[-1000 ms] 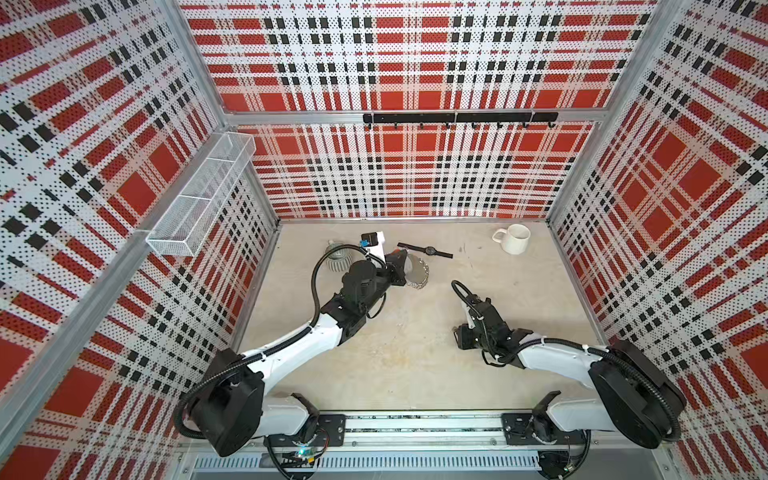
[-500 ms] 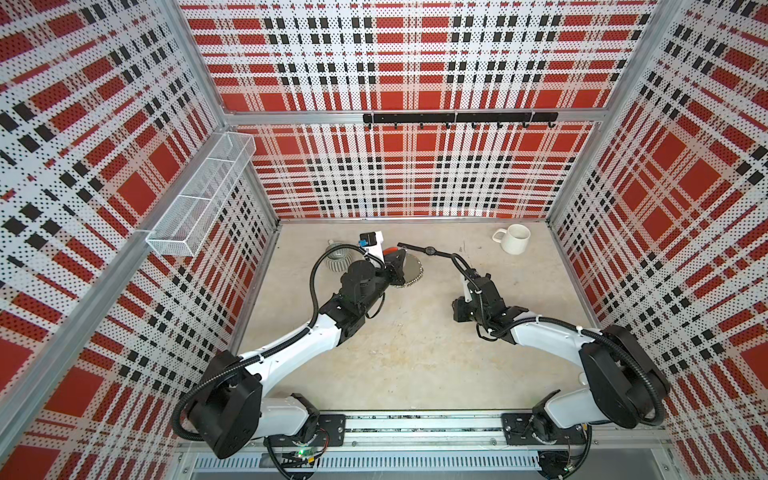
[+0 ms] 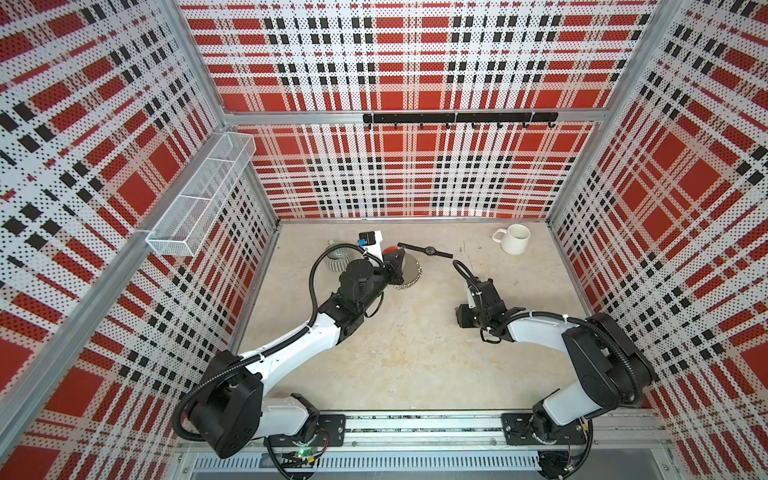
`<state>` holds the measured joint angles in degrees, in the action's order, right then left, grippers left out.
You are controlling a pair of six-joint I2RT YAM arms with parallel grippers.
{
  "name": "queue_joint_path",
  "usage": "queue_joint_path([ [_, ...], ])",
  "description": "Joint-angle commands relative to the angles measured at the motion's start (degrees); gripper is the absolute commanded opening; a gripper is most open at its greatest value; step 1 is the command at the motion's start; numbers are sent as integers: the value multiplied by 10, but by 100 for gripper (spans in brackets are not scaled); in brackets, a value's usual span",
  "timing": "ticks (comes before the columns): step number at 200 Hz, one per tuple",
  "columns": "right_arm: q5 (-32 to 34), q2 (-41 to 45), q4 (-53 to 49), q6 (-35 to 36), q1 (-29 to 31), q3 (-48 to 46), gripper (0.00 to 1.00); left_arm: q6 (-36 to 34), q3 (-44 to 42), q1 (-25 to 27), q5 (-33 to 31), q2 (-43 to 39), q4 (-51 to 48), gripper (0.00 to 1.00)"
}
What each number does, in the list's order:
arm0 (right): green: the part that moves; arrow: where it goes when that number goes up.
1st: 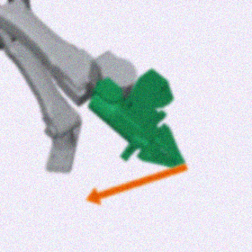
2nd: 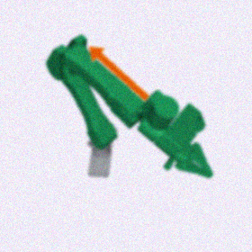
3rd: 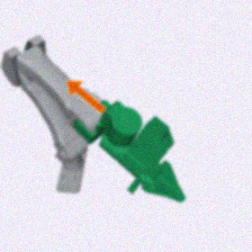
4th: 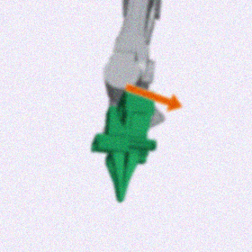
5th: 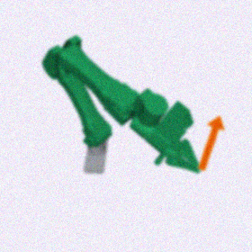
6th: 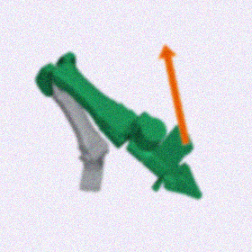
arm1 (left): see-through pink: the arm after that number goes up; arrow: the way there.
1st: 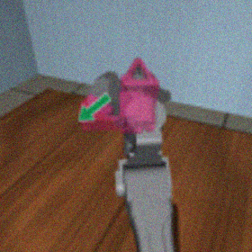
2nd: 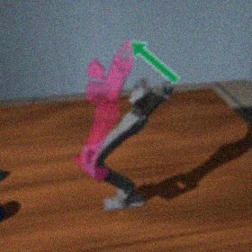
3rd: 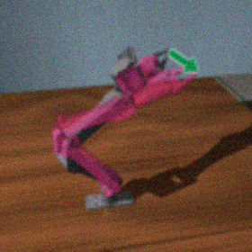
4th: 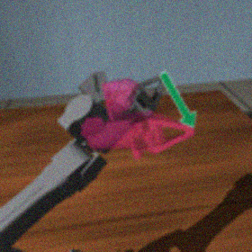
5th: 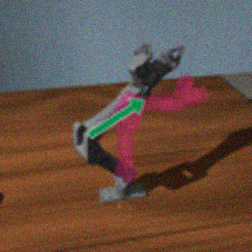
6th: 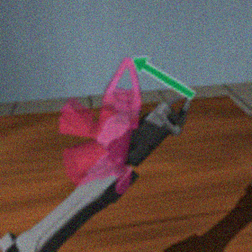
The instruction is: Put the keys on the keyring
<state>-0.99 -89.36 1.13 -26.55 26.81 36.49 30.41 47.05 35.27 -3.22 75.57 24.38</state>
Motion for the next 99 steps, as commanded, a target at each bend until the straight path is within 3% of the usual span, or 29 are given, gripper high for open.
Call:
queue_joint_path([
  [1,18,23,-14,-10,-4,-9,46,-8,25,-6,17,10,23,0],
  [20,56,42,-30,-12,-4,-14,46,-12,30,-7,23,14,23,0],
  [43,78,58,-64,-41,-3,3,39,-11,31,-7,25,21,24,0],
  [99,0,111,41,-249,-3,-19,27,-1,26,-3,34,28,37,0],
])
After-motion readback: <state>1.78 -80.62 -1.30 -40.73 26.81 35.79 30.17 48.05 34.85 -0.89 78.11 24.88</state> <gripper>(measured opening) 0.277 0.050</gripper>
